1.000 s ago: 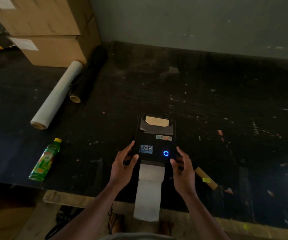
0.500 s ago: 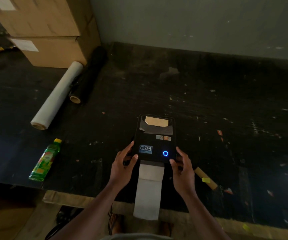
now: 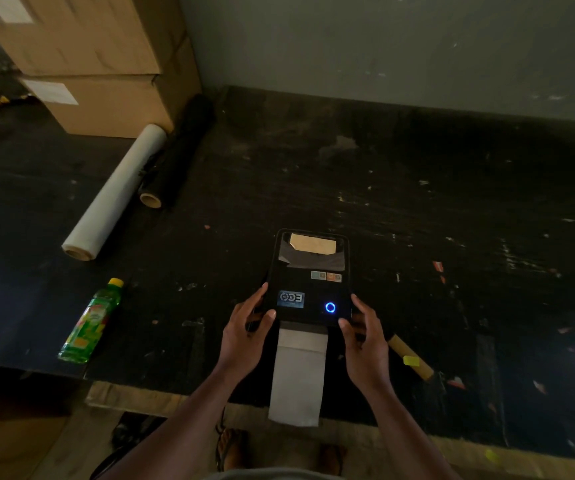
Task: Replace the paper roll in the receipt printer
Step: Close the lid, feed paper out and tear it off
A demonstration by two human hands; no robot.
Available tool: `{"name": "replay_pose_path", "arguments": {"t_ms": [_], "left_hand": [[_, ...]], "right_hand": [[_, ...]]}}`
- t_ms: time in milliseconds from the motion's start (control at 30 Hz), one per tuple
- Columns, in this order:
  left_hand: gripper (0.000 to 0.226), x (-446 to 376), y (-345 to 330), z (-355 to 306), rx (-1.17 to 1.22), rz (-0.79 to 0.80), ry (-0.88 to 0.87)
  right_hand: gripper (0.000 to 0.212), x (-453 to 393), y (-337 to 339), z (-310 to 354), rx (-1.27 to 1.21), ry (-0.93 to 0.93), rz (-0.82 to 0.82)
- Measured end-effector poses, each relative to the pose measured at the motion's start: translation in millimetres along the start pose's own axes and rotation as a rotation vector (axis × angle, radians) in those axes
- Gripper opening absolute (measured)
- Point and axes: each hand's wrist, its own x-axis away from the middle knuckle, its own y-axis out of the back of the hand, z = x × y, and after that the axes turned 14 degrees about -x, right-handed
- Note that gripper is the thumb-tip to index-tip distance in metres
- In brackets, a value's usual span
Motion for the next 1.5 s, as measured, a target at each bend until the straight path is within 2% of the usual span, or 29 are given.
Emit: {"name": "replay_pose_path", "arguments": {"t_ms": [1500], "left_hand": [[0.057,2.7,-0.2,-3.0,0.048,0.003,0.035]], "right_hand": [[0.056,-1.6,-0.3,-5.2,-0.015,-0.008,0.004]]}}
